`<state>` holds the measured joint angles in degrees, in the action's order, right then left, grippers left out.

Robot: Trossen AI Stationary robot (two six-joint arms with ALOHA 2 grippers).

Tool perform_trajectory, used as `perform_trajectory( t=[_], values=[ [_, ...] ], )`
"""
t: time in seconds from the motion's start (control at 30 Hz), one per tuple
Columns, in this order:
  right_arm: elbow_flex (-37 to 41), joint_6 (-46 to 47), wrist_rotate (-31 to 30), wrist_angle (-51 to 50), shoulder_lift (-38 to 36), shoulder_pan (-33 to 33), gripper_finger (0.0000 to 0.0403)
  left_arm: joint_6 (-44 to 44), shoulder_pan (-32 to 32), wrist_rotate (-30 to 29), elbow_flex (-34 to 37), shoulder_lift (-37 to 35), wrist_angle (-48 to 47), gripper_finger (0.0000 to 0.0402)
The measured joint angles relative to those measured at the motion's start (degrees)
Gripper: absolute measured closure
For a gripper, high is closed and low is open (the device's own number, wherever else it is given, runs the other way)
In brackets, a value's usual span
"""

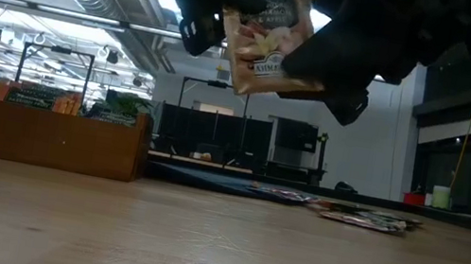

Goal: Pick & Place Tea
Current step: Put the brown tea bag into the left section of the wooden organizer

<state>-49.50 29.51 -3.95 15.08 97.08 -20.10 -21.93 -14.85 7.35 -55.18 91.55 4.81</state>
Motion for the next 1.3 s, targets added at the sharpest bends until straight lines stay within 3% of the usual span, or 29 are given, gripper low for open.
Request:
perform_trajectory(
  t=[0.17, 0.33, 0.53, 0.87, 1.03, 1.3],
  values=[
    [0.0, 0.01, 0.0, -0.42, 0.0, 0.0, 0.0209, -1.28, -0.04, -1.41, 0.0, 0.0, -3.73, 0.0399],
    [0.0, 0.28, -0.72, -3.75, 0.0, 0.0, 0.0173, -3.83, -0.28, -1.83, 0.0, 0.0, -9.38, 0.0399],
    [0.0, 1.85, -4.11, -8.66, 0.0, 0.0, 0.0167, -5.72, -2.16, -2.87, 0.0, -1.26, -12.83, 0.0399],
    [0.0, 1.8, -4.63, -9.38, 0.0, 0.0, 0.0167, -13.1, -9.19, -13.75, 0.0, -12.33, -29.74, 0.0399],
    [0.0, 1.78, -4.79, -9.4, 0.0, 0.0, 0.0167, -21.44, -13.34, -19.41, 0.02, -16.57, -41.32, 0.0399],
    [0.0, 1.67, -5.49, -9.69, 0.0, 0.0, 0.0167, -34.86, -19.71, -23.11, 0.04, -19.2, -57.25, 0.0399]
  ],
)
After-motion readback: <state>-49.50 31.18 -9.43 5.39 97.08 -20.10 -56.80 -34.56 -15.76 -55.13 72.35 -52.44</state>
